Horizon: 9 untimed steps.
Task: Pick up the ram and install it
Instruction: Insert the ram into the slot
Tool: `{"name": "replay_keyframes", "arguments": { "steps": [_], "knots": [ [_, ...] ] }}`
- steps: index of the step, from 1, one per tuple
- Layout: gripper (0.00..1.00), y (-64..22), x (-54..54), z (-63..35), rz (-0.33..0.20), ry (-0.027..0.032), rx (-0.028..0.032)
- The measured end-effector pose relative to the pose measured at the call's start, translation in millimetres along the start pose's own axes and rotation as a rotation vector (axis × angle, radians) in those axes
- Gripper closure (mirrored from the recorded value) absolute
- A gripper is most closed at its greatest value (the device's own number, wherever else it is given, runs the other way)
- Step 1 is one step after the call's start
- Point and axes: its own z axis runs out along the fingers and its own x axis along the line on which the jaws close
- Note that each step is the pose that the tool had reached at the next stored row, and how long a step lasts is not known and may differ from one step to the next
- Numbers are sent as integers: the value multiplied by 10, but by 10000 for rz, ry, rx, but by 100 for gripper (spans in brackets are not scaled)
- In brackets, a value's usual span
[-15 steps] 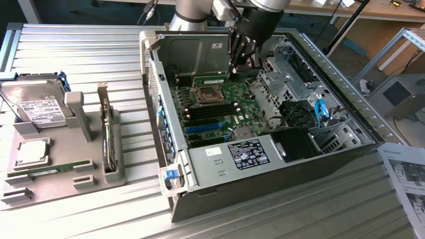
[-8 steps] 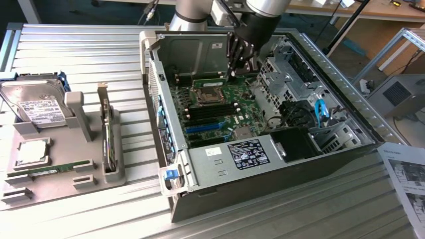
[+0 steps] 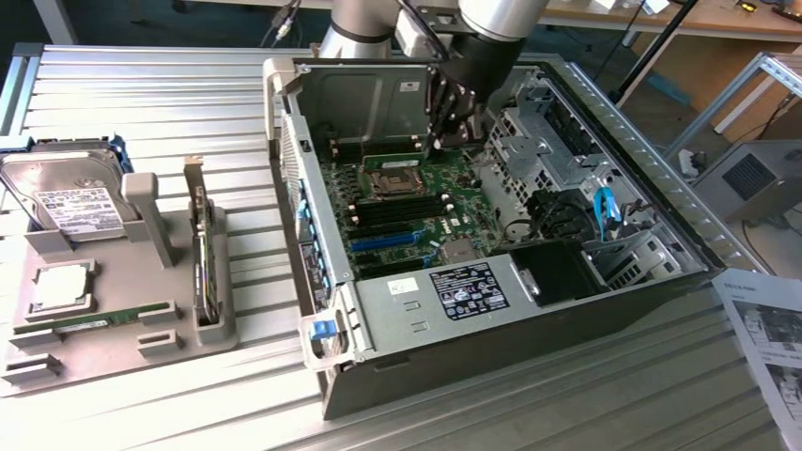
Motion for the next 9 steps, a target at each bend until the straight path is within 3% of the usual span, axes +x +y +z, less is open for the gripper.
{"name": "replay_keyframes", "arguments": {
  "steps": [9],
  "knots": [
    [88,-5,-4,112,0,0,0]
  ]
}}
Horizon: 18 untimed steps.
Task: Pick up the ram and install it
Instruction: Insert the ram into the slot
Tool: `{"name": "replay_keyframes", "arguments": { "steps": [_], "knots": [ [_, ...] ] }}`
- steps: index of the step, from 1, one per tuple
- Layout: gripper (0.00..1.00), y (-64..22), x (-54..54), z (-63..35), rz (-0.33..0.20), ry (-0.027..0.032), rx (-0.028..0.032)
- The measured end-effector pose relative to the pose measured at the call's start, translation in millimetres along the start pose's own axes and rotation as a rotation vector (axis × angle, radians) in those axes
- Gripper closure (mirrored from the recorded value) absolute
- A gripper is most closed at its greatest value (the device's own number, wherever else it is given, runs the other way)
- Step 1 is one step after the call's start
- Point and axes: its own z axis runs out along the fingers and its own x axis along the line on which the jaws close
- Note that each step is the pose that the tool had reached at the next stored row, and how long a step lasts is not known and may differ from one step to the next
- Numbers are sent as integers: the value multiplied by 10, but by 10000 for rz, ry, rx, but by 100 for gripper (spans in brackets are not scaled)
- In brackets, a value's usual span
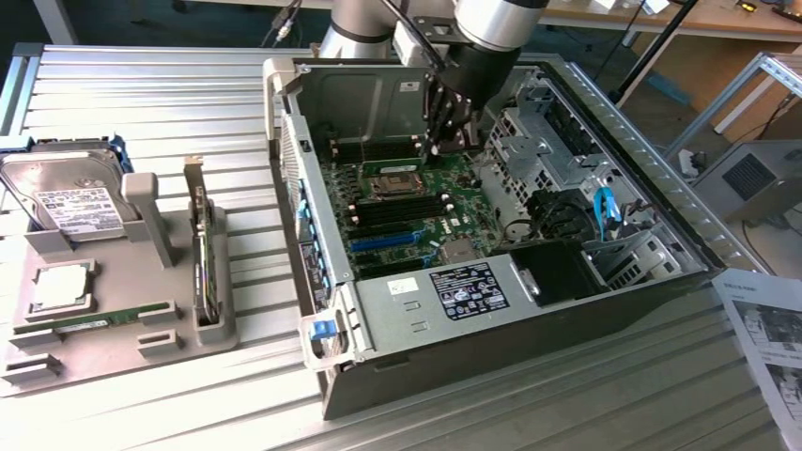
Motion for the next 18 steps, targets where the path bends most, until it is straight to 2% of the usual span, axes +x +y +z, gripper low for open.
{"name": "replay_keyframes", "arguments": {
  "steps": [18],
  "knots": [
    [88,-10,-5,214,0,0,0]
  ]
}}
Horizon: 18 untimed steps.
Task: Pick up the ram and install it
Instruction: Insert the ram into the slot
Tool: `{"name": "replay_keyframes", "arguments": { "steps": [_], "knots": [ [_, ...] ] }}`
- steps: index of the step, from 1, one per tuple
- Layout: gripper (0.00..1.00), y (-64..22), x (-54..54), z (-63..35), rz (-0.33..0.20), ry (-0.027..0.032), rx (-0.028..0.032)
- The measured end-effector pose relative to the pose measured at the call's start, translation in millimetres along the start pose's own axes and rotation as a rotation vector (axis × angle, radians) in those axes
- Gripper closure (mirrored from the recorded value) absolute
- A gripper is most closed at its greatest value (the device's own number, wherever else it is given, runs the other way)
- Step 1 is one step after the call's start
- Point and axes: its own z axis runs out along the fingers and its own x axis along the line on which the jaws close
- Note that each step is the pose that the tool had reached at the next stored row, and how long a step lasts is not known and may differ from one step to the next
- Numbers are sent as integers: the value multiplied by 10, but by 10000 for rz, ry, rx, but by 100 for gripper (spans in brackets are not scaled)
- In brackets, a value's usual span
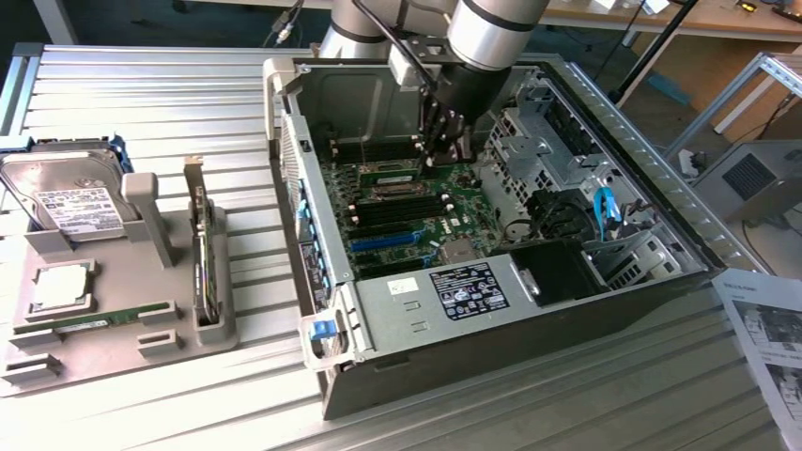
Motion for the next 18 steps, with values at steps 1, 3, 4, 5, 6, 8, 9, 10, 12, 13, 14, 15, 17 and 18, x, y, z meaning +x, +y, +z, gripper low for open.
{"name": "replay_keyframes", "arguments": {
  "steps": [1,3,4,5,6,8,9,10,12,13,14,15,17,18],
  "knots": [
    [88,0,0,10,0,0,0],
    [88,-1,0,27,0,0,0],
    [88,-2,0,36,1,0,0],
    [88,-2,0,43,1,0,0],
    [88,-2,0,51,0,1,0],
    [88,-3,0,64,1,1,0],
    [88,-4,1,78,1,0,0],
    [88,-4,1,89,0,0,0],
    [88,-5,2,113,0,0,0],
    [88,-6,2,121,0,1,0],
    [88,-6,3,131,0,1,0],
    [88,-7,3,141,0,0,0],
    [88,-8,3,162,0,-1,0],
    [88,-8,4,171,0,0,0]
  ]
}}
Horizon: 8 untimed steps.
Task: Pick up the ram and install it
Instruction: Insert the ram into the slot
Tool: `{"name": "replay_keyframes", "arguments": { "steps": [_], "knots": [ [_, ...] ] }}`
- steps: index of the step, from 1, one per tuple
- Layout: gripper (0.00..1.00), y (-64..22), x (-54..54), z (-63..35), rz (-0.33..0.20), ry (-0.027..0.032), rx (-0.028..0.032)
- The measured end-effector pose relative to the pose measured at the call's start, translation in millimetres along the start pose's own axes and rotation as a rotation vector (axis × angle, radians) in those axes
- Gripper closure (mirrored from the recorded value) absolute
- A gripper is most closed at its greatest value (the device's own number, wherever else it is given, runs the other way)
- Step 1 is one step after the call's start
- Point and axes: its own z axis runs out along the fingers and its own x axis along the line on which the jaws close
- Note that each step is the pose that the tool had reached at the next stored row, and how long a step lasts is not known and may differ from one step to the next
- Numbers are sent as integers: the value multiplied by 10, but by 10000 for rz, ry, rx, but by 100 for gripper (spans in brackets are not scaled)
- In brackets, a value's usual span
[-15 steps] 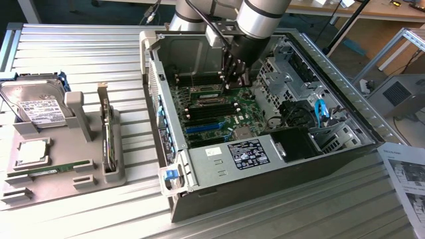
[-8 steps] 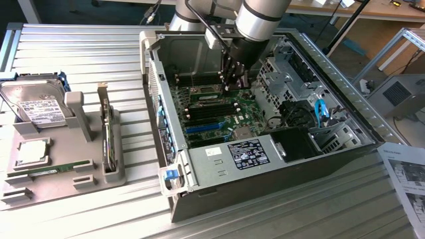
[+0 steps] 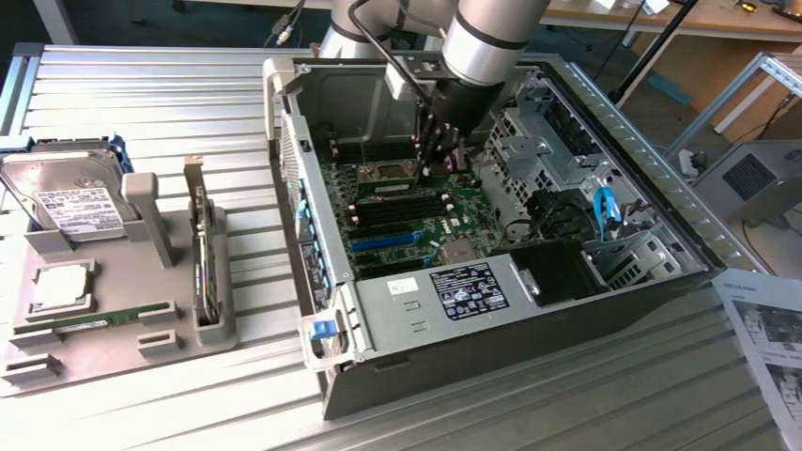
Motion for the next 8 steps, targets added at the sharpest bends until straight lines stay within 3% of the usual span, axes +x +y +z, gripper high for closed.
{"name": "replay_keyframes", "arguments": {
  "steps": [8],
  "knots": [
    [88,-3,2,61,0,0,0]
  ]
}}
